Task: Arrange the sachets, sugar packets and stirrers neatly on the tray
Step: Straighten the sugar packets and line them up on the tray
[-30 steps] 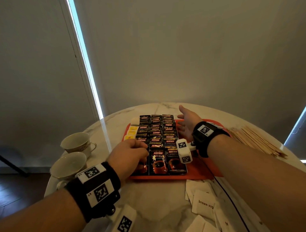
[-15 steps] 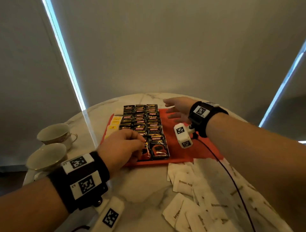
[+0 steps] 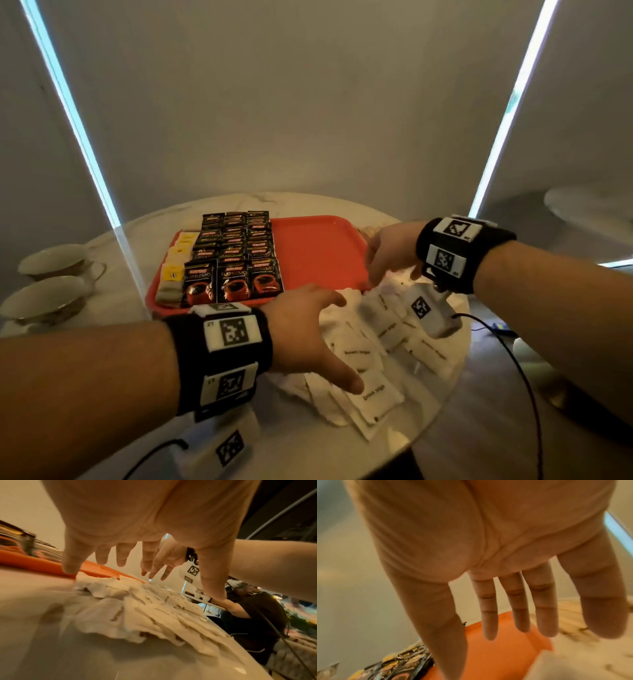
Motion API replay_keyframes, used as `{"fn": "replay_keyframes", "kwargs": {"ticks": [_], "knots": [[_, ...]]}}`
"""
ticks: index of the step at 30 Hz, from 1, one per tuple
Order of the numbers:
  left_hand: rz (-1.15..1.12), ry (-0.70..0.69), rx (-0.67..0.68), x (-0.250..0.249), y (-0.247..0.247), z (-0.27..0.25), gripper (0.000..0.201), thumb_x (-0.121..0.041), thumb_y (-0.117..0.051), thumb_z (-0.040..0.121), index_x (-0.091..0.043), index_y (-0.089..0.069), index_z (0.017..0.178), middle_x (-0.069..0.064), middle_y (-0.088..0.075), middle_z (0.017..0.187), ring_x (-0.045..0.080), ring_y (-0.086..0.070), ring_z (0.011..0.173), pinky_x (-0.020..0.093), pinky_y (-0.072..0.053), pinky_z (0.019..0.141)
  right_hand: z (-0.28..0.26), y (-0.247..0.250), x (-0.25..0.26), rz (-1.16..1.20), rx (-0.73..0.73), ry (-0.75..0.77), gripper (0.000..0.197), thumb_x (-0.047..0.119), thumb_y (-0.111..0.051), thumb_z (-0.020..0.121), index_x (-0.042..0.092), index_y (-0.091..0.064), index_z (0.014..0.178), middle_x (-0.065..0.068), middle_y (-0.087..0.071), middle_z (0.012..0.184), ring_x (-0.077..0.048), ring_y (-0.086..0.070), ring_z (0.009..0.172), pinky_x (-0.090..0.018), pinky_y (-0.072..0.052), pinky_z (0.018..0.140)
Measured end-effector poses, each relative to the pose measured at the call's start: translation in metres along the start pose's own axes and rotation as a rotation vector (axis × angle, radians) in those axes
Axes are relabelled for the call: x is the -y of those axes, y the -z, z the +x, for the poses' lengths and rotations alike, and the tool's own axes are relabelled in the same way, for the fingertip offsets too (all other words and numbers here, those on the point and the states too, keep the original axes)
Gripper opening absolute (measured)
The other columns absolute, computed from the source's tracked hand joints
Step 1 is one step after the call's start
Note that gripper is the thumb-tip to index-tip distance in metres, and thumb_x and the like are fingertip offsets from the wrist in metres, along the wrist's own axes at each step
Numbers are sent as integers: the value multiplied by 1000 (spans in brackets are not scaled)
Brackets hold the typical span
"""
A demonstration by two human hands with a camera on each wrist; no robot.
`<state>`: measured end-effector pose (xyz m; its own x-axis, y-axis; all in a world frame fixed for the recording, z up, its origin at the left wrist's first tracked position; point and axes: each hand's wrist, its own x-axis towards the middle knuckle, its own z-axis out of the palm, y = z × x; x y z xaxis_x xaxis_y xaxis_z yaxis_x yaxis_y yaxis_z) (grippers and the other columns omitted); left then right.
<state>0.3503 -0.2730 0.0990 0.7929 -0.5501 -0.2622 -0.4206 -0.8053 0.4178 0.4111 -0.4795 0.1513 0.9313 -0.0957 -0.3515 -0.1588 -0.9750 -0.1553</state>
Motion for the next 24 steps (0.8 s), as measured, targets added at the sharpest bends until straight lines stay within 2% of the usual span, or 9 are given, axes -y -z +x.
{"fn": "replay_keyframes", "kwargs": {"ticks": [3, 5, 7, 9, 11, 14, 18, 21, 24], "knots": [[142, 40, 51, -15, -11, 7, 128, -76, -87, 52, -44, -24, 159, -8, -17, 169, 25, -21, 154, 54, -30, 123, -19, -5, -21, -109, 46, -47, 56, 30, -82, 82, 22, -61, 133, -1, -59, 132, -19, -54, 108, -36, -53, 93], [242, 75, 93, -16, -18, 12, 132, -80, -85, 50, -45, -20, 160, -3, -8, 172, 33, -13, 156, 60, -26, 123, -22, -12, -32, -168, 99, -75, 69, 28, -84, 79, 28, -54, 141, -2, -55, 136, -20, -49, 107, -36, -52, 89], [290, 95, 104, -14, -22, 15, 130, -84, -81, 47, -46, -23, 157, 1, -18, 169, 35, -25, 150, 58, -35, 117, -22, -21, -40, -180, 160, -105, 84, 27, -88, 72, 37, -46, 144, -4, -52, 140, -23, -51, 110, -38, -55, 85], [247, 102, 88, -13, -23, 16, 120, -80, -81, 54, -46, -30, 156, -1, -36, 156, 28, -42, 136, 46, -46, 105, -22, -29, -44, -174, 208, -120, 100, 24, -93, 65, 46, -38, 146, -7, -50, 141, -29, -57, 110, -45, -60, 84], [211, 94, 67, -12, -22, 17, 105, -72, -83, 64, -45, -36, 155, -8, -46, 147, 21, -50, 127, 38, -49, 99, -25, -34, -44, -213, 193, -87, 108, 21, -93, 65, 47, -30, 150, -9, -50, 142, -29, -59, 106, -46, -61, 85], [215, 86, 19, -11, -18, 15, 89, -61, -85, 70, -45, -46, 149, -11, -51, 147, 18, -53, 127, 38, -51, 102, -28, -41, -39, -222, 161, -30, 110, 17, -92, 68, 45, -28, 154, -9, -53, 140, -27, -64, 103, -43, -62, 85], [259, 103, 4, 1, -11, 6, 79, -53, -86, 76, -43, -51, 146, -12, -50, 150, 16, -52, 132, 33, -50, 103, -35, -48, -23, -284, 136, 58, 99, 26, -88, 72, 43, -32, 152, 1, -61, 114, -19, -69, 88, -36, -63, 78], [266, 132, 4, 18, -5, -9, 77, -50, -88, 74, -46, -53, 142, -14, -51, 149, 14, -53, 129, 35, -51, 104, -42, -54, -2, -334, 125, 154, 95, 29, -82, 77, 41, -27, 154, 3, -70, 107, -14, -71, 85, -29, -62, 70], [275, 165, 11, 36, 2, -27, 75, -45, -88, 76, -46, -51, 141, -16, -49, 149, 12, -50, 131, 33, -49, 107, -43, -61, 23, -269, 156, 203, 96, 25, -81, 78, 39, -26, 156, 1, -74, 103, -15, -75, 83, -34, -64, 71]]}}
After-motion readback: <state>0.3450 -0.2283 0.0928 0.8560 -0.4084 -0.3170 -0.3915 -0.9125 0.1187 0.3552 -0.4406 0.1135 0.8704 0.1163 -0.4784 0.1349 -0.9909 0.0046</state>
